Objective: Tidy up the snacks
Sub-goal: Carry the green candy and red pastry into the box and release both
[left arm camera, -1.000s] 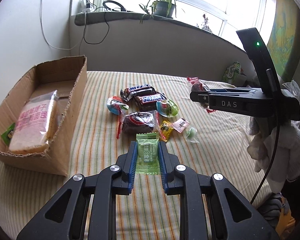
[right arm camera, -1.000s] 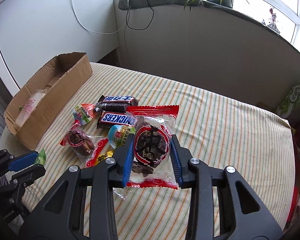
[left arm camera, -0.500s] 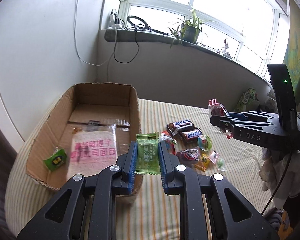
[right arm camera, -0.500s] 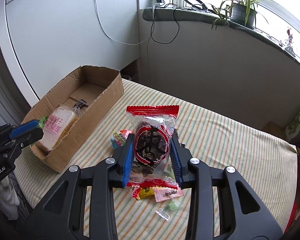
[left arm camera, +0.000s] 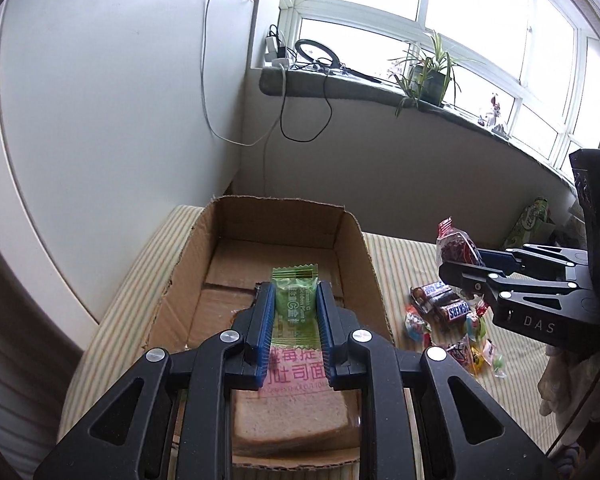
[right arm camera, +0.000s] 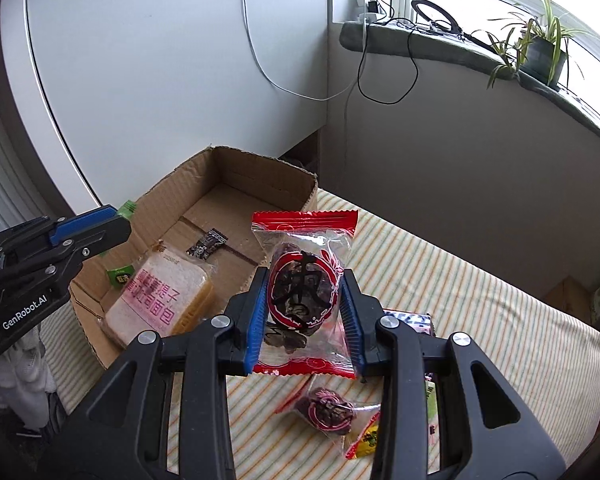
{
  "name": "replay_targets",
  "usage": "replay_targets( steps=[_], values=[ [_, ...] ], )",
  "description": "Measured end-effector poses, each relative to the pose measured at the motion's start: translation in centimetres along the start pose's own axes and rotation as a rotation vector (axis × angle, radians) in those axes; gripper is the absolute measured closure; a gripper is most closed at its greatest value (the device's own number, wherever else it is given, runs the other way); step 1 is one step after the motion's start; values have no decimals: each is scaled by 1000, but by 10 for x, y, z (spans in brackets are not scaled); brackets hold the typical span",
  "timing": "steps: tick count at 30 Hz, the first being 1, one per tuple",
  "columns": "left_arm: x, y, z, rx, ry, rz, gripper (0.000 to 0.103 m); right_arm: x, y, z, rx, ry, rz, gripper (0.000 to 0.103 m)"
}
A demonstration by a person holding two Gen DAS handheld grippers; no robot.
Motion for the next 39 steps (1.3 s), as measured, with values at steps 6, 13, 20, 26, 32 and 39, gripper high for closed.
replay_targets(
  steps=[6, 13, 20, 26, 32, 39],
  values=[
    [14, -14, -11, 23, -4, -2, 84, 21, -23, -16, 22, 20, -3, 67],
    [20, -32, -26, 39, 14, -23, 84, 32, -54, -23, 41, 34, -27, 67],
    [21, -47, -37, 53, 43, -46, 84, 33, -78, -30, 66, 48, -46, 67],
    [24, -50, -37, 59, 45, -51, 82, 33, -81, -35, 74, 60, -40, 58],
    [26, -52, -37, 76, 48, -55, 72, 31, -75, -35, 69, 62, -27, 43],
    [26, -47, -37, 76, 56, -47, 71, 28, -62, -30, 56, 57, -16, 43]
  ],
)
Point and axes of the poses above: each gripper's, at about its wrist camera, not at the fingertips, and y roughly against the way its jaws point, z to its right, x to its top, the point moved 5 cm from there along -y, roughly the way its jaws point, and after that the axes turned 9 degrees about y, right-handed, at the moved point
